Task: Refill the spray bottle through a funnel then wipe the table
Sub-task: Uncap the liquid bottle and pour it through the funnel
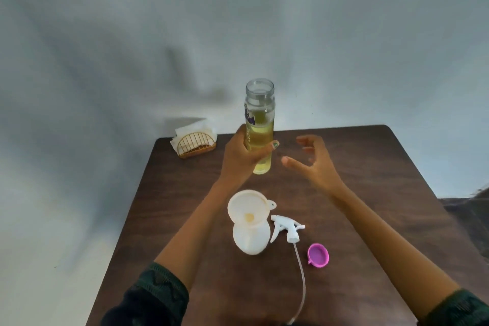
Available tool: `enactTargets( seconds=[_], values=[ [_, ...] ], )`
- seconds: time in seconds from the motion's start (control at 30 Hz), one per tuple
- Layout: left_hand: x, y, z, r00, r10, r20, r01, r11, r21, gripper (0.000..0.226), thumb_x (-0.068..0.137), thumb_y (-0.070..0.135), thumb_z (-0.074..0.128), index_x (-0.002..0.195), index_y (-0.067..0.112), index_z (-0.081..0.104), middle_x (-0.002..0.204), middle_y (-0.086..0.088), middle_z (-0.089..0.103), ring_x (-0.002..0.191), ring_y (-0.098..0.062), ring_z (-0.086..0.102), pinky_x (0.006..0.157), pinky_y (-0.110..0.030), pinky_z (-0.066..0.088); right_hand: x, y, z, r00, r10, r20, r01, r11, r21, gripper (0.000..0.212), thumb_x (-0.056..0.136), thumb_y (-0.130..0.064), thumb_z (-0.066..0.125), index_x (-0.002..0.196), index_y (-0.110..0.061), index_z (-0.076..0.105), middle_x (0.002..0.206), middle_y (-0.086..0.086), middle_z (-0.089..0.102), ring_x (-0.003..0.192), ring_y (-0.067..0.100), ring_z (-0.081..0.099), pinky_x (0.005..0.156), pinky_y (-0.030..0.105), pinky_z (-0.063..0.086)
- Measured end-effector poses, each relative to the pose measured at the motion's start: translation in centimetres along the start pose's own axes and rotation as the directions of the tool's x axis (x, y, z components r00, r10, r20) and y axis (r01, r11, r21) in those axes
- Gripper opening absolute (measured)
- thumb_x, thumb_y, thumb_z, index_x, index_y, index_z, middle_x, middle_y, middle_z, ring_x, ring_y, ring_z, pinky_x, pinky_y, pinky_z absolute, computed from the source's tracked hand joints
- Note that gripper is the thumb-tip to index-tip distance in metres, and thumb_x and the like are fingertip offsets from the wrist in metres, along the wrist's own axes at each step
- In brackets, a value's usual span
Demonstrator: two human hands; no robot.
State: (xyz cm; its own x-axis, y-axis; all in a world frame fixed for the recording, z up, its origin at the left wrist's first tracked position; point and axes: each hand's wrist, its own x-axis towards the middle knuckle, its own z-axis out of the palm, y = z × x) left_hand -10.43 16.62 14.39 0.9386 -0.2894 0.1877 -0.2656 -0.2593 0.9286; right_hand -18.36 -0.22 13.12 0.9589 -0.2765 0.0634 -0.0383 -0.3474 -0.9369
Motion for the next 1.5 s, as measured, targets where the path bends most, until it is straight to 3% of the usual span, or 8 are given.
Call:
enactTargets(
  seconds=[0.17, 0.23, 0.33, 0.53, 0.77, 0.97, 1.23, 1.5],
  values=[
    [0.5, 0.7, 0.3, 1.000, 0.008, 0.007, -0.009, 0.997, 0.075, 0.052, 0.075, 0.033, 0.079, 0.120, 0.018, 0.058, 0.105, 0.011, 0.067, 0.092, 0.003, 0.065, 0.077, -0.011, 0.050, 3.6, -7.8, 2.1, 0.977, -0.164, 0.139, 0.138, 0.974, 0.179, 0.077, 0.063, -0.039, 0.082, 0.124, -0.023, 0.038, 0.119, -0.010, 0.053, 0.106, 0.001, 0.056, 0.086, 0.018, 0.045],
    [0.6, 1.1, 0.5, 1.000, 0.003, 0.014, -0.005, 0.994, 0.105, 0.047, 0.077, 0.026, 0.079, 0.118, 0.019, 0.056, 0.101, 0.015, 0.064, 0.091, 0.003, 0.063, 0.074, -0.005, 0.046, 4.8, -9.2, 2.9, 0.968, -0.202, 0.149, 0.167, 0.962, 0.218, 0.078, 0.059, -0.036, 0.088, 0.118, -0.014, 0.043, 0.100, -0.006, 0.059, 0.086, 0.004, 0.061, 0.076, 0.021, 0.049],
    [0.5, 1.5, 0.5, 1.000, -0.015, 0.009, 0.014, 0.996, 0.085, 0.048, 0.079, 0.023, 0.078, 0.120, 0.021, 0.054, 0.098, 0.022, 0.058, 0.078, 0.019, 0.055, 0.067, 0.003, 0.040, 5.7, -9.9, 3.5, 0.974, -0.207, 0.096, 0.179, 0.953, 0.244, 0.069, 0.059, -0.024, 0.088, 0.114, -0.009, 0.049, 0.100, 0.002, 0.065, 0.088, 0.015, 0.064, 0.078, 0.029, 0.054],
    [0.1, 1.1, 0.3, 0.995, -0.059, 0.076, 0.055, 0.997, 0.059, 0.056, 0.077, 0.026, 0.079, 0.126, 0.023, 0.050, 0.101, 0.019, 0.061, 0.086, 0.017, 0.059, 0.081, -0.010, 0.047, 5.2, -9.4, 4.0, 0.979, -0.202, 0.004, 0.193, 0.943, 0.271, 0.042, 0.068, -0.005, 0.080, 0.106, -0.013, 0.062, 0.100, -0.001, 0.073, 0.094, 0.014, 0.069, 0.086, 0.041, 0.056],
    [-2.5, -0.7, -1.7, 0.943, -0.137, 0.303, 0.120, 0.990, 0.074, 0.082, 0.075, 0.046, 0.076, 0.142, 0.028, 0.033, 0.133, 0.013, 0.053, 0.122, 0.000, 0.050, 0.100, -0.019, 0.040, 3.4, -8.7, 2.9, 0.964, -0.261, 0.052, 0.253, 0.959, 0.128, 0.027, 0.069, 0.000, 0.076, 0.091, -0.005, 0.061, 0.079, 0.004, 0.071, 0.073, 0.014, 0.068, 0.069, 0.026, 0.056],
    [-6.5, -3.9, -4.1, 0.931, -0.336, 0.142, 0.311, 0.935, 0.172, 0.033, 0.096, 0.045, 0.050, 0.113, 0.021, 0.066, 0.109, 0.007, 0.069, 0.102, -0.007, 0.063, 0.085, -0.022, 0.050, 1.0, -5.3, 1.2, 0.949, -0.264, 0.173, 0.279, 0.957, -0.071, 0.032, 0.066, -0.006, 0.079, 0.091, -0.011, 0.060, 0.080, 0.001, 0.068, 0.074, 0.016, 0.064, 0.069, 0.024, 0.050],
    [-10.8, -6.2, -2.6, 0.911, -0.407, -0.069, 0.412, 0.892, 0.183, 0.023, 0.098, 0.044, 0.046, 0.088, 0.032, 0.064, 0.083, 0.010, 0.067, 0.081, -0.010, 0.063, 0.073, -0.032, 0.051, -2.0, -1.8, 0.4, 0.924, -0.135, 0.358, 0.223, 0.951, -0.215, 0.039, 0.065, -0.013, 0.082, 0.096, -0.019, 0.059, 0.085, -0.006, 0.065, 0.074, 0.008, 0.062, 0.063, 0.018, 0.051],
    [-11.5, -6.9, -1.7, 0.904, -0.392, -0.174, 0.417, 0.898, 0.143, 0.045, 0.098, 0.043, 0.044, 0.078, 0.006, 0.060, 0.068, -0.008, 0.062, 0.059, -0.008, 0.057, 0.067, -0.049, 0.053, -2.3, -0.3, 1.1, 0.867, -0.093, 0.490, 0.281, 0.903, -0.326, 0.041, 0.064, -0.016, 0.079, 0.099, -0.019, 0.057, 0.083, -0.003, 0.066, 0.072, 0.015, 0.064, 0.064, 0.030, 0.056]
  ],
)
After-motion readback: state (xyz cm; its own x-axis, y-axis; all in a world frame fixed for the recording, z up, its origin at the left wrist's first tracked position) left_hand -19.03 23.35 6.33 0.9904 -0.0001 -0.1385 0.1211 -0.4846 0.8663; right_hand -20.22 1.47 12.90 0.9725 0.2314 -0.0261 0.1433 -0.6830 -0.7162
